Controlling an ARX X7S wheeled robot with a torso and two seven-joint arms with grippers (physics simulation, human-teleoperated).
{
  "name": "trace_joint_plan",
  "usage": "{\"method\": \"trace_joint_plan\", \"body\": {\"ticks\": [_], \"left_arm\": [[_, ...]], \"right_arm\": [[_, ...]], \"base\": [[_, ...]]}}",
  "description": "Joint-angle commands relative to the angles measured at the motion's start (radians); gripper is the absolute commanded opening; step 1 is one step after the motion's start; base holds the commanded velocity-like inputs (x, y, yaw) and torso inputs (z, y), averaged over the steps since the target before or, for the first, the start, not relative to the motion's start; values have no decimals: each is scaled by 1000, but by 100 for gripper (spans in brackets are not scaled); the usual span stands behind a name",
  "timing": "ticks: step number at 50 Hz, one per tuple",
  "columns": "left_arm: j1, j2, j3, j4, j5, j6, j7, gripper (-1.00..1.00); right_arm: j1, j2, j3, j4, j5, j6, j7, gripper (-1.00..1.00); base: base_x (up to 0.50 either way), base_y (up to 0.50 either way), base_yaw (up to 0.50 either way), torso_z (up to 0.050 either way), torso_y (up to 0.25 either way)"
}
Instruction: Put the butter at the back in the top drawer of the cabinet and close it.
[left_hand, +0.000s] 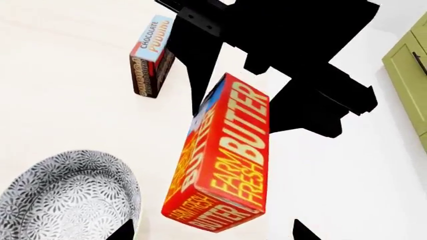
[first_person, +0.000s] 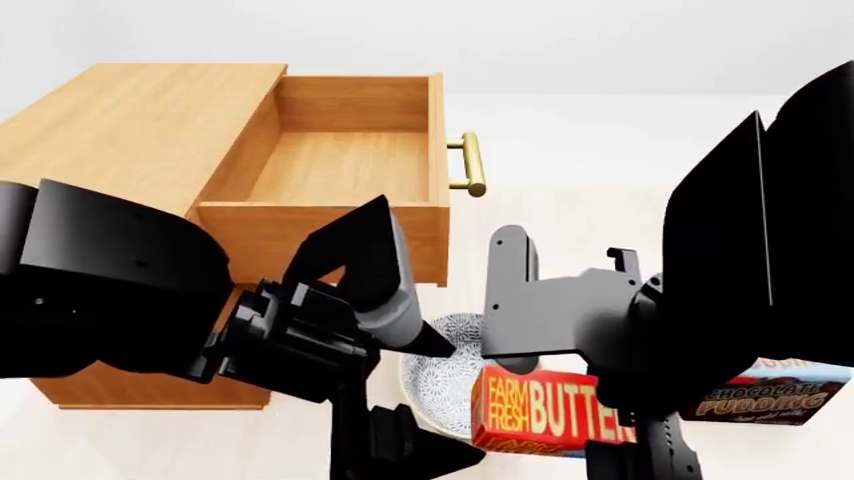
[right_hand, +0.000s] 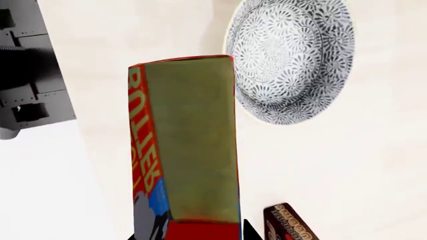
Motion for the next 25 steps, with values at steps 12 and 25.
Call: {"method": "trace_joint_plan", "body": {"ticks": [12, 25], "left_arm": [[25, 20, 6, 14, 26, 14, 11, 100], [31, 33, -1, -9, 24, 28, 17, 100]], "right_arm": [[13, -14, 36, 6, 1, -10, 13, -100], [10, -18, 48, 4, 2, -12, 14, -100]], "base": [[0, 0, 0, 0, 0], [0, 0, 0, 1, 1]]}}
